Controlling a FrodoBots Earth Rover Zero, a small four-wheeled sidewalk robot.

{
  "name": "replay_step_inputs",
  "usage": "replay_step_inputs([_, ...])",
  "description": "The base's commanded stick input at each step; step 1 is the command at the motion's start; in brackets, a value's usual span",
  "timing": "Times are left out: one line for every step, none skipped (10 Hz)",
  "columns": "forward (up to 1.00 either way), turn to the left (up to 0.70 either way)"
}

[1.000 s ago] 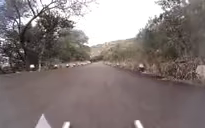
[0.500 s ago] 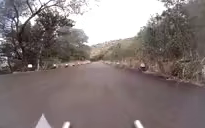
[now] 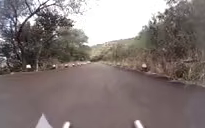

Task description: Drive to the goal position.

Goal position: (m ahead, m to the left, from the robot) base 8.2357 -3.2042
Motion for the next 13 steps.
replay_step_inputs([0.50,0.00])
replay_step_inputs([0.50,0.00])
replay_step_inputs([0.50,0.00])
replay_step_inputs([0.50,0.00])
replay_step_inputs([0.50,0.00])
replay_step_inputs([0.50,0.00])
replay_step_inputs([0.50,0.00])
replay_step_inputs([0.50,0.00])
replay_step_inputs([0.50,0.00])
replay_step_inputs([0.50,0.00])
replay_step_inputs([0.50,0.00])
replay_step_inputs([0.50,0.00])
replay_step_inputs([0.50,0.00])
